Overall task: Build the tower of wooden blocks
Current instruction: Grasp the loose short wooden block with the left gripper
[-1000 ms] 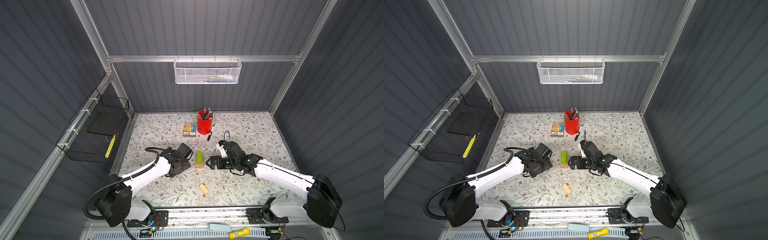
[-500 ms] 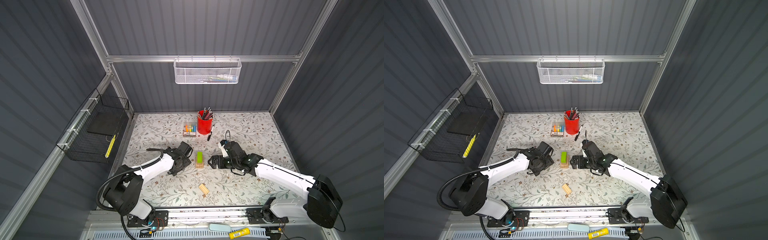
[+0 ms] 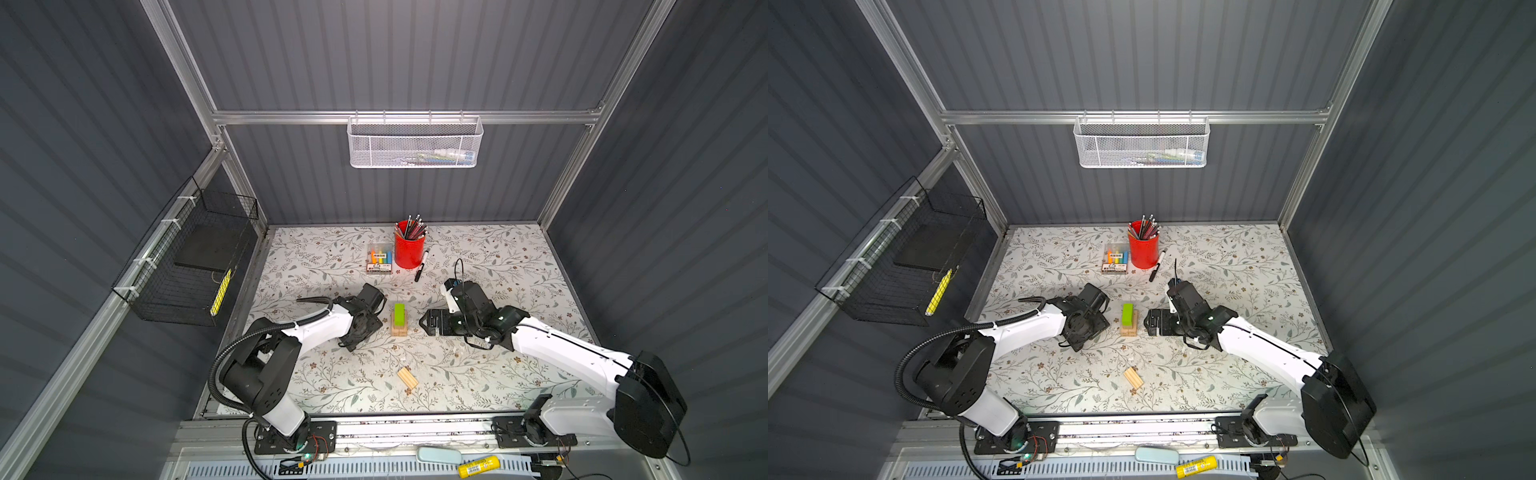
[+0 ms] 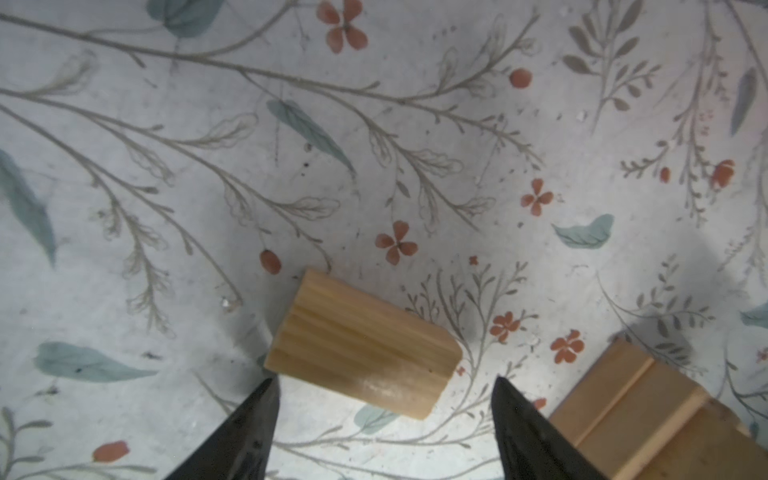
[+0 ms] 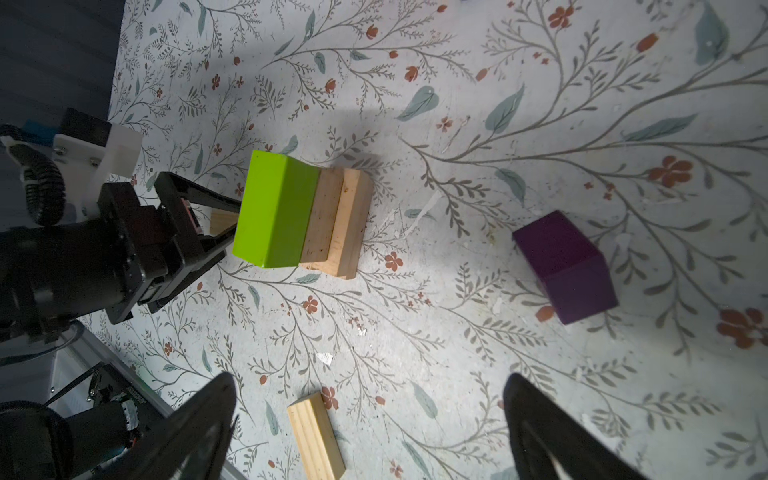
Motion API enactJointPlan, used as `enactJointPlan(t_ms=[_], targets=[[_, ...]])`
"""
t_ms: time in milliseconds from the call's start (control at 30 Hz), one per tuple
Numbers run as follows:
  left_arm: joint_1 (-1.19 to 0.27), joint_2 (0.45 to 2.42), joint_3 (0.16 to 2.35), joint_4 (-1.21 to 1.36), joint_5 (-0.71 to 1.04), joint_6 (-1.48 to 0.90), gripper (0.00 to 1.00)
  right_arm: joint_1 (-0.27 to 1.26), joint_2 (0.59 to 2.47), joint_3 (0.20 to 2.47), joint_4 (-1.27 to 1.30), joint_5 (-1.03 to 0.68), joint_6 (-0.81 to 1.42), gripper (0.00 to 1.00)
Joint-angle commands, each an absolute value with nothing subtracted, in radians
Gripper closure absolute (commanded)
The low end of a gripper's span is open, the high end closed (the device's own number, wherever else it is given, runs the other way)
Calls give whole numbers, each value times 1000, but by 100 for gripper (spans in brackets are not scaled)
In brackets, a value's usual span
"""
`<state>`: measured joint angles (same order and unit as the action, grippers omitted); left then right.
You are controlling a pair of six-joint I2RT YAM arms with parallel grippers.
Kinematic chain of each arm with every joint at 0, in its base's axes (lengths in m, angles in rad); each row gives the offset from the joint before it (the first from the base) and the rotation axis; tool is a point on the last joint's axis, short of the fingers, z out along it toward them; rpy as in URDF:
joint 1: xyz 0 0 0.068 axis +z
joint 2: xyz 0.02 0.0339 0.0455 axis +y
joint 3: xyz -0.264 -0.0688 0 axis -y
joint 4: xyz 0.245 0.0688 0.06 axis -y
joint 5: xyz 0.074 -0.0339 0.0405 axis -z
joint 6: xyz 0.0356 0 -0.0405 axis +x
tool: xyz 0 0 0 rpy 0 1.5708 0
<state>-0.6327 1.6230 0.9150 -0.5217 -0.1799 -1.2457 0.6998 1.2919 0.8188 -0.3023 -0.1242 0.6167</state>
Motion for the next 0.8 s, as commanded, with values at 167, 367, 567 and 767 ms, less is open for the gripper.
enactJointPlan(t_ms=[167, 367, 567, 767], targets=[[-615, 1712, 1013, -560, -245, -1183, 32, 694, 1276, 828, -318, -116, 603, 1], [-598, 1763, 1056, -593, -257, -1130, 46, 690, 1276, 836, -330, -117, 601, 1], [-598, 1757, 1032, -616, -238, -1096, 54, 689, 1279, 837, -330, -115, 606, 1], [-598, 1730, 1000, -644, -220, -1037, 59, 687, 1290, 847, -332, -119, 614, 1]])
